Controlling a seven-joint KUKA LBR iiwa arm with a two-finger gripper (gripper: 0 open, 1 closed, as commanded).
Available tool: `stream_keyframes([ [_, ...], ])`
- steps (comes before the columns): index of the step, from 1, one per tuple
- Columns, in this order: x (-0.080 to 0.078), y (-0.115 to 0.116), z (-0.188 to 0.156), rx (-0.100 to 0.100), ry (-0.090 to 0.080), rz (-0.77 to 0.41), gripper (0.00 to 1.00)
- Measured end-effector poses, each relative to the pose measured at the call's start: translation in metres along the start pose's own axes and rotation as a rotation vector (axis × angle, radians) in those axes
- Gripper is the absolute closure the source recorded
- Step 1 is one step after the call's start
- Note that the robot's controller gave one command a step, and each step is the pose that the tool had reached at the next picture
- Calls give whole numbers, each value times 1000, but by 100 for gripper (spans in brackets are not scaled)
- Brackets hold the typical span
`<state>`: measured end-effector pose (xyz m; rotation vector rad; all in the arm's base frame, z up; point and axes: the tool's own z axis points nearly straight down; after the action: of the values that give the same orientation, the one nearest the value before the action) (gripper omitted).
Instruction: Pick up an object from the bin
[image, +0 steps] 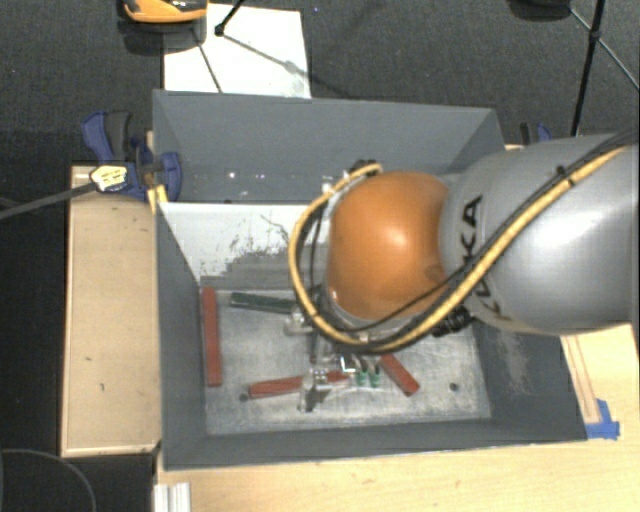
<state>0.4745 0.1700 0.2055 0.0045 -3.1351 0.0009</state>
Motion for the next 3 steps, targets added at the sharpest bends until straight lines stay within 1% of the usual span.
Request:
stream_keyframes([
  [1, -2, -1, -4, -1, -8, 5, 0],
  [2, -6, -14, 44, -4, -15, 2, 0],
  [3, -15, -11, 132, -6, -13, 101, 100],
])
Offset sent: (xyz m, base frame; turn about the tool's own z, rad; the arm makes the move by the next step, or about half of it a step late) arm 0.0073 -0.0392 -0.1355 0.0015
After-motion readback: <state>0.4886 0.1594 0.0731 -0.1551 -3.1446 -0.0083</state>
